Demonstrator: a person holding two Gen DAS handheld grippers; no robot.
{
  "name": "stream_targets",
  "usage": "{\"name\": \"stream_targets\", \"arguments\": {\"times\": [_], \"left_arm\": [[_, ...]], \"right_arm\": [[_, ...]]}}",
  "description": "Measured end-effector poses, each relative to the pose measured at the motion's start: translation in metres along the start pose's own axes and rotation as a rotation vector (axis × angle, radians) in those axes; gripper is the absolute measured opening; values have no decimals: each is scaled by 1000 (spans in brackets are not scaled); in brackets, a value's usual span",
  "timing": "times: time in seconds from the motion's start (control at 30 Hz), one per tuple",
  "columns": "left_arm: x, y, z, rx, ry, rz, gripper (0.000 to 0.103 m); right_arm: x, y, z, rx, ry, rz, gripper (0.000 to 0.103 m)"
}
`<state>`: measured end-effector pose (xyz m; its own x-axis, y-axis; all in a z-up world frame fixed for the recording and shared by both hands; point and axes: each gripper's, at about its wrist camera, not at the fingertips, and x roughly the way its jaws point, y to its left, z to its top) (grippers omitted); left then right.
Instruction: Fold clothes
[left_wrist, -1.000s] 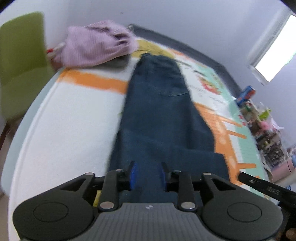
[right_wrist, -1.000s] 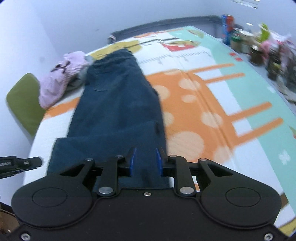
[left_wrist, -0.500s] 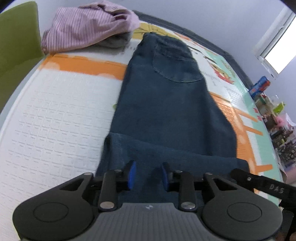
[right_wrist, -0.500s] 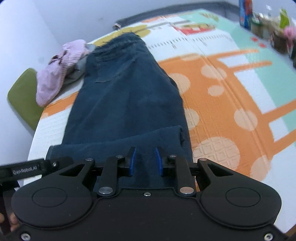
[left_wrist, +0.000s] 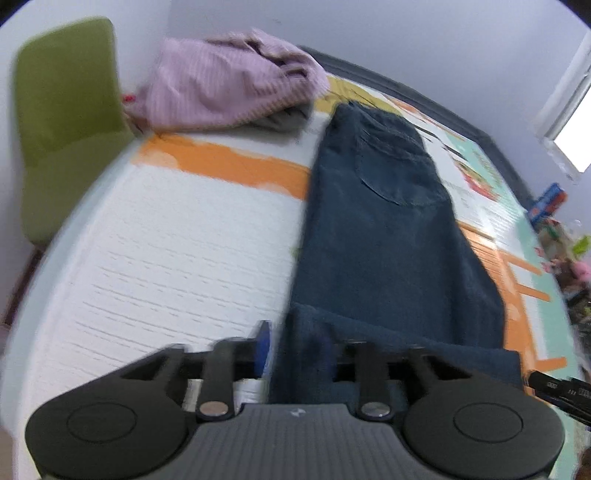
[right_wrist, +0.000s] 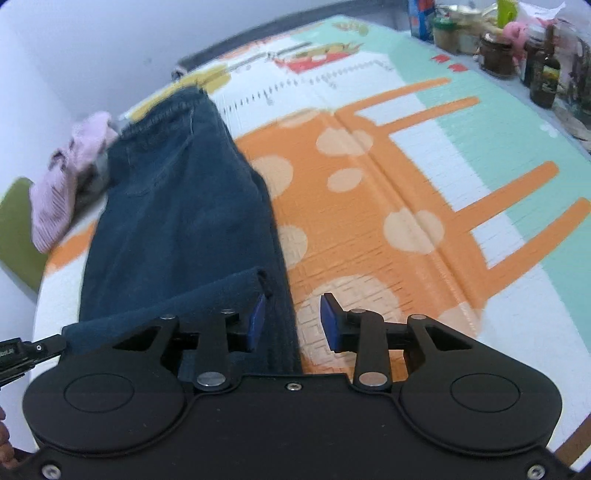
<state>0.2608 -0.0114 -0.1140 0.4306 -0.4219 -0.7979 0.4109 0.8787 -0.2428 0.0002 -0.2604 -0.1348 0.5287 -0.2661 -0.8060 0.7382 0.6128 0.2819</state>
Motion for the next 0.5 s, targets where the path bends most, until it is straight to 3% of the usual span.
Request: {"name": "stream_targets", "arguments": {"times": [0.2,0.33,0.43,0.5], "left_arm": [[-29,-1,-6,46,15,0,54],[-44,-18,-23,152,26,7,66],[-53,-32,-42,213,35,11,77],[-56,-37,-52,229,61,-15,79]], "right_arm": [[-36,9,-7,-76,6,40,49],[-63,41,-29,-228,-10,22,71],[-76,65,-46,-318,-10,28,77],[-82,78,-57,-349,6,36,81]]}}
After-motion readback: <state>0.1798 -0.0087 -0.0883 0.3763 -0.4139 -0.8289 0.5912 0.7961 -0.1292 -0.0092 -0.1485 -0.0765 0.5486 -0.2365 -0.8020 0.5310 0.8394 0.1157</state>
